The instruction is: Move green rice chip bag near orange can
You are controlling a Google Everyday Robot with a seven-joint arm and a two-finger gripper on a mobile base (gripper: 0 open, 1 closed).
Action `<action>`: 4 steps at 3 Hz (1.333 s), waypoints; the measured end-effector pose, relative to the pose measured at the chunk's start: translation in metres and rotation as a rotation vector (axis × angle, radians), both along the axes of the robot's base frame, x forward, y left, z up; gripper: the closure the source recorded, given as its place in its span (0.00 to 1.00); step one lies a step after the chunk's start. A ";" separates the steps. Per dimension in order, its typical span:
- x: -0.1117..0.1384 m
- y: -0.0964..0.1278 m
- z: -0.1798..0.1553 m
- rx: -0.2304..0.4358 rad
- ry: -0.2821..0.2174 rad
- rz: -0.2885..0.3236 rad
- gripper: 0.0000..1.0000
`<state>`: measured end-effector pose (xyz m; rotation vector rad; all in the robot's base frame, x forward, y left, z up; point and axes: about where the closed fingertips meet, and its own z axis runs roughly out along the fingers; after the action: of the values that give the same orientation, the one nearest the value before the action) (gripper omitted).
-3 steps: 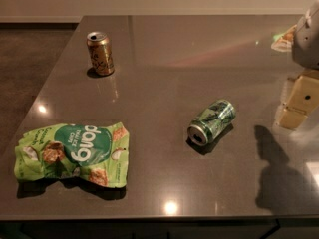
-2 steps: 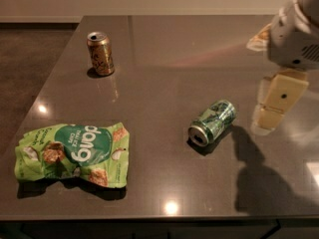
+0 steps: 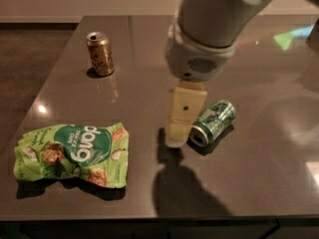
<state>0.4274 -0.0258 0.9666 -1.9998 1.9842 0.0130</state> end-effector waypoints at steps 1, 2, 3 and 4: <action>-0.011 0.049 -0.022 -0.018 0.014 0.058 0.00; -0.025 0.093 -0.045 -0.033 0.035 0.100 0.00; -0.035 0.137 -0.079 -0.059 0.075 0.131 0.00; -0.037 0.159 -0.100 -0.076 0.109 0.147 0.00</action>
Offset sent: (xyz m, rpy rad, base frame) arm -0.0384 0.1402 -0.0862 -0.0588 0.0930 0.1391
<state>0.3899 0.1334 0.8666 -2.2340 1.9230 0.0837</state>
